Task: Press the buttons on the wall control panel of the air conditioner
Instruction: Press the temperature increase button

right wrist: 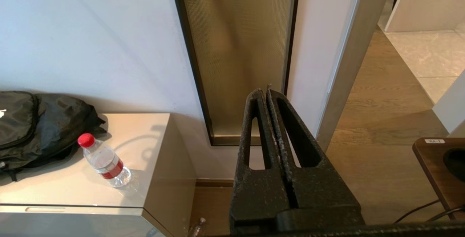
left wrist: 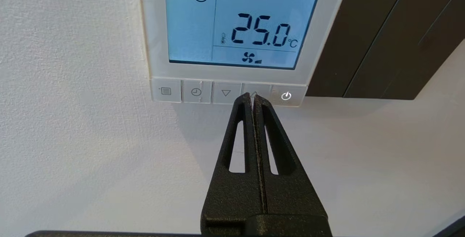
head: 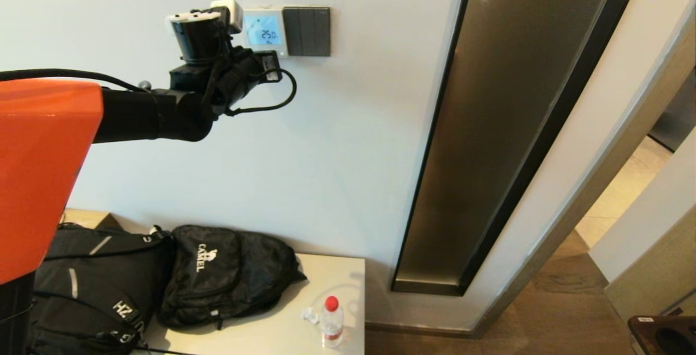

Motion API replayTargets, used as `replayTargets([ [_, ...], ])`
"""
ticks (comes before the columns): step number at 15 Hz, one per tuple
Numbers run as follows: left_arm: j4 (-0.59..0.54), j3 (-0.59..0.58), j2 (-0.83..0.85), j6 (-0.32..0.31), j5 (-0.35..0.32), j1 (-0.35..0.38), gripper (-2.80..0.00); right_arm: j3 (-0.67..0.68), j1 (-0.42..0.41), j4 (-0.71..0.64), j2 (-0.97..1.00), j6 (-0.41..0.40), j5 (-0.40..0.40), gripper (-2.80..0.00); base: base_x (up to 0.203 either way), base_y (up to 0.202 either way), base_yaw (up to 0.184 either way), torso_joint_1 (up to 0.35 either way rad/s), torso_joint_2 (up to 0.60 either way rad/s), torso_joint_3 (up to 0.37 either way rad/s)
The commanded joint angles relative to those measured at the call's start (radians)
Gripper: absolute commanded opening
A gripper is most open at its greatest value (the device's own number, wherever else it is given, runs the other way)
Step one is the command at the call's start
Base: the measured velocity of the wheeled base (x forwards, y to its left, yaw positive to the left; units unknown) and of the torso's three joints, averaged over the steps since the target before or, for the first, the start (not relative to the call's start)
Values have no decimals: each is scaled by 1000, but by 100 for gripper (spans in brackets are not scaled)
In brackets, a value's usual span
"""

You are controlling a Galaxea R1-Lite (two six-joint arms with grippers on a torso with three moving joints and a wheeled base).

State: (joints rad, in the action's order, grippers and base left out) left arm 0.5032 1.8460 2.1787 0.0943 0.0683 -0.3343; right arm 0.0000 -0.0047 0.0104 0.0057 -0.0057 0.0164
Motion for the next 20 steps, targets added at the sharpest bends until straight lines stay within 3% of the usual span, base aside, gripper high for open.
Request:
replayTargets([
  [1, 1, 4, 6, 1, 1, 0, -280, 0, 0, 0, 0, 0, 0, -280, 0, 0, 0, 0, 0, 0],
  [11, -31, 79, 52, 1, -1, 0, -280, 0, 0, 0, 0, 0, 0, -280, 0, 0, 0, 0, 0, 0],
  [20, -14, 38, 39, 2, 8, 1, -280, 0, 0, 0, 0, 0, 0, -280, 0, 0, 0, 0, 0, 0],
])
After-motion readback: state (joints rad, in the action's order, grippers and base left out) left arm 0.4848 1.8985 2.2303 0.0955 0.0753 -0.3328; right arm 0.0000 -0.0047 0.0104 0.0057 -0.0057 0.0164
